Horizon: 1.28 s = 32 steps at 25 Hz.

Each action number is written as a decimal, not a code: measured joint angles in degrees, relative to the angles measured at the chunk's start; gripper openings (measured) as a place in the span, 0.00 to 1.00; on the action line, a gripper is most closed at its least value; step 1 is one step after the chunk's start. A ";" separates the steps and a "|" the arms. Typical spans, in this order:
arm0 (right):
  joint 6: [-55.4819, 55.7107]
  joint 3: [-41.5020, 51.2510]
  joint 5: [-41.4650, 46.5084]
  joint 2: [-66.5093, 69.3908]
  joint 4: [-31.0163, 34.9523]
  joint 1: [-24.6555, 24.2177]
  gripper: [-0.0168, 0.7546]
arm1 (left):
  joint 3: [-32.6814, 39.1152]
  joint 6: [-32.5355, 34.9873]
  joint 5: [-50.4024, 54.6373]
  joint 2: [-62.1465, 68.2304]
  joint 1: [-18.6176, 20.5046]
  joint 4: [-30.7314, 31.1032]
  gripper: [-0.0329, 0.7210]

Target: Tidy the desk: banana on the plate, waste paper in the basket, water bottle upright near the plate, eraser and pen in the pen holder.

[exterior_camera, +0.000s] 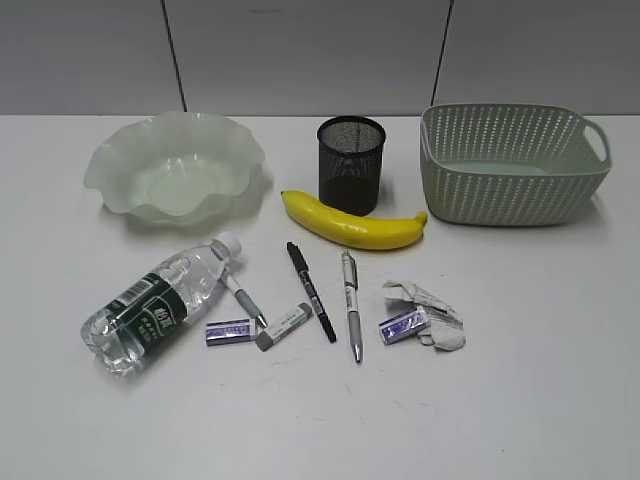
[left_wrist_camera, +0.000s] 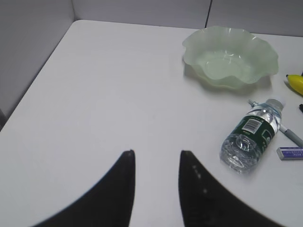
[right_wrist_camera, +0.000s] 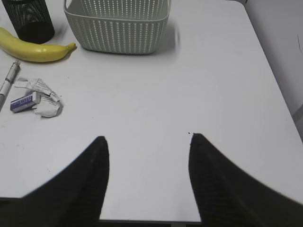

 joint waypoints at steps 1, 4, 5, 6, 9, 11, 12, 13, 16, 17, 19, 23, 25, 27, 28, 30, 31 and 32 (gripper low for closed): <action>0.00 0.00 0.00 0.00 0.00 0.00 0.59 | 0.00 0.00 0.00 0.00 0.00 0.00 0.36; 0.00 0.00 0.00 0.00 0.00 0.00 0.59 | 0.00 0.00 0.00 0.00 0.00 0.00 0.36; 0.00 0.00 0.00 0.00 0.00 0.00 0.59 | 0.00 0.00 0.00 0.00 0.00 0.00 0.36; 0.00 0.00 0.00 0.00 0.00 0.00 0.59 | 0.00 0.00 0.00 0.00 0.00 0.00 0.36; 0.00 0.00 0.00 0.00 0.00 0.00 0.59 | 0.00 0.00 0.00 0.00 0.00 0.00 0.36; 0.00 0.00 0.00 0.00 0.00 0.00 0.59 | 0.00 0.00 0.00 0.00 0.00 0.00 0.36; 0.00 0.00 0.00 0.00 0.00 0.00 0.59 | 0.00 0.00 0.00 0.00 0.00 0.00 0.36; 0.00 0.00 0.00 0.00 0.00 0.00 0.59 | 0.00 0.00 0.00 0.00 0.00 0.00 0.36; 0.00 0.00 0.00 0.00 0.00 0.00 0.59 | 0.00 0.00 0.00 0.00 0.00 0.00 0.36; 0.00 0.00 0.00 0.00 0.00 0.00 0.59 | 0.00 0.00 0.00 0.00 0.00 0.00 0.36; 0.00 0.00 0.00 0.00 0.00 0.00 0.59 | 0.00 0.00 0.00 0.00 0.00 0.00 0.36; 0.00 0.00 0.00 0.00 0.00 0.00 0.59 | 0.00 0.00 0.00 0.00 0.00 0.00 0.36; 0.00 0.00 0.00 0.00 0.00 0.00 0.59 | 0.00 0.00 0.00 0.00 0.00 0.00 0.36; 0.00 0.00 0.00 0.00 0.00 0.00 0.59 | 0.00 0.00 0.00 0.00 0.00 0.00 0.36; 0.00 0.00 0.00 0.00 0.00 0.00 0.59 | 0.00 0.00 0.00 0.00 0.00 0.00 0.36; 0.00 0.00 0.00 0.00 0.00 0.00 0.59 | 0.00 0.00 0.00 0.00 0.00 0.00 0.36; 0.00 0.00 0.00 0.00 0.00 0.00 0.59 | 0.00 0.00 0.00 0.00 0.00 0.00 0.36; 0.00 0.00 0.00 0.00 0.00 0.00 0.59 | 0.00 0.00 0.00 0.00 0.00 0.00 0.36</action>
